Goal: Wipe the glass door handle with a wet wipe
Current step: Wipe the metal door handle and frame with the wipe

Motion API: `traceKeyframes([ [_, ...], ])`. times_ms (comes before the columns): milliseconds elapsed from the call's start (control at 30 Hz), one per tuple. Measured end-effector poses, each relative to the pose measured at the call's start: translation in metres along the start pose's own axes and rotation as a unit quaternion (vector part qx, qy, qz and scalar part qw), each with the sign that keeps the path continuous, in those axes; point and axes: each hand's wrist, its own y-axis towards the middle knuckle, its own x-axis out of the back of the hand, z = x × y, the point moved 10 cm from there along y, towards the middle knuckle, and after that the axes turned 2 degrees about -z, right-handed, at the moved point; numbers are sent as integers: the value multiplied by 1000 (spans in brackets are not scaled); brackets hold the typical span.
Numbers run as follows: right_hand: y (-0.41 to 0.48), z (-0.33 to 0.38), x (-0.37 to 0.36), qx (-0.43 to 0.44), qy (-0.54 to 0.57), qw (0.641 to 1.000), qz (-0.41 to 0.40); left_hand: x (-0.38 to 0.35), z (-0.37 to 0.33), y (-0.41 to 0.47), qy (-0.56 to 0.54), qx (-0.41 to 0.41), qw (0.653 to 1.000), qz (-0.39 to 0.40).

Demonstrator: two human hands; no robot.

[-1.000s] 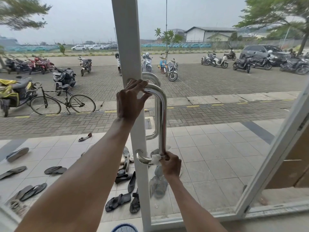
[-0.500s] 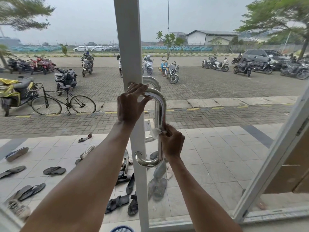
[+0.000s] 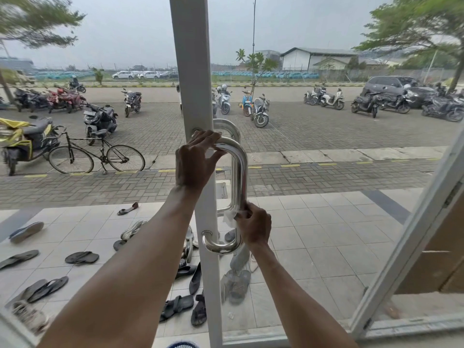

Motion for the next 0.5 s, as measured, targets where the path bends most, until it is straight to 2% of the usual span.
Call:
traceKeyframes([
  [267, 20, 32, 20, 57, 40, 997, -34, 0, -1, 1, 14, 32, 999, 23],
  [500, 7, 9, 6, 20, 1, 999, 26, -1, -1, 2, 13, 41, 998, 40],
])
